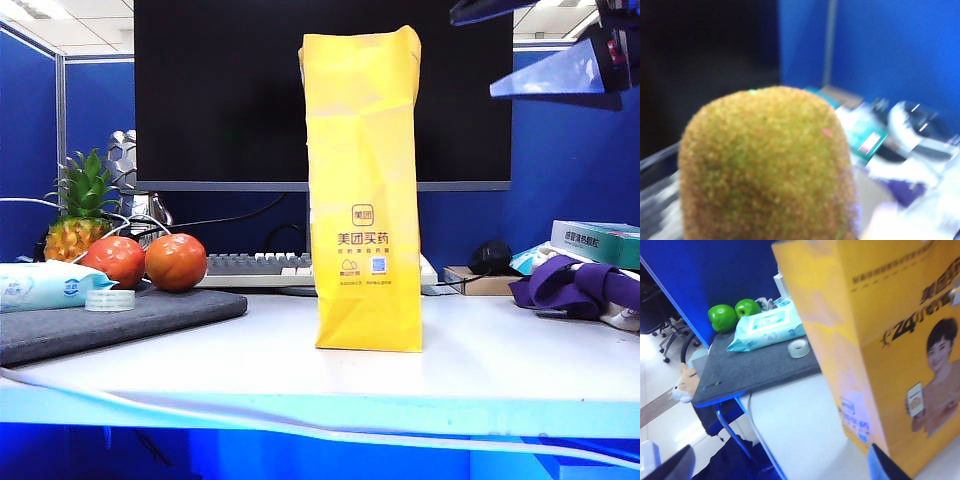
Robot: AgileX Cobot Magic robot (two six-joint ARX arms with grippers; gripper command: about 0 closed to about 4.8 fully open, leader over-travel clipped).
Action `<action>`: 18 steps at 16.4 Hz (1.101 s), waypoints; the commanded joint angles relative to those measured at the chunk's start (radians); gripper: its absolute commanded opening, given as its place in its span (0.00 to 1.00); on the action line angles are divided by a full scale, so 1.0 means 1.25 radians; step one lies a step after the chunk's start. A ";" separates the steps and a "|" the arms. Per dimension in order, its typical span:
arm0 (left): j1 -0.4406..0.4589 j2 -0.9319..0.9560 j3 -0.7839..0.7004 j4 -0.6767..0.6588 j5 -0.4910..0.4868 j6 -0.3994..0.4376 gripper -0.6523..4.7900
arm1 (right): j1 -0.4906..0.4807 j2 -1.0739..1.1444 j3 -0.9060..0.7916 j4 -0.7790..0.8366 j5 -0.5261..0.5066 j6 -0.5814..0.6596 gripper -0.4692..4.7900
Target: Pick up the kiwifruit and throw it into the yellow paper bag.
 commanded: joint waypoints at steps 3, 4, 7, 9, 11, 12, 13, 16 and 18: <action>-0.001 0.146 0.066 0.124 0.152 -0.119 0.26 | 0.000 -0.002 0.003 0.033 -0.004 0.019 1.00; -0.003 0.165 0.088 0.117 0.146 -0.139 0.27 | 0.000 -0.002 0.003 0.032 -0.004 0.019 1.00; -0.011 0.183 0.113 0.102 0.142 -0.176 1.00 | 0.000 -0.002 0.003 0.033 -0.005 0.019 1.00; -0.011 0.182 0.122 0.073 0.162 -0.178 1.00 | 0.000 -0.002 0.003 0.045 -0.003 0.019 1.00; -0.010 0.130 0.122 0.010 0.186 -0.130 1.00 | -0.002 -0.011 0.004 0.081 -0.001 0.021 1.00; -0.009 0.079 0.122 -0.063 0.104 -0.045 1.00 | -0.008 -0.024 0.004 0.094 -0.001 0.022 1.00; -0.010 -0.002 0.121 -0.179 -0.060 0.092 1.00 | -0.023 -0.055 0.005 0.117 0.009 0.025 1.00; -0.009 -0.201 0.109 -0.320 -0.297 0.209 1.00 | -0.078 -0.172 0.005 0.152 0.109 0.025 1.00; -0.009 -0.403 0.059 -0.319 -0.381 0.248 1.00 | -0.123 -0.287 0.004 0.154 0.143 0.024 1.00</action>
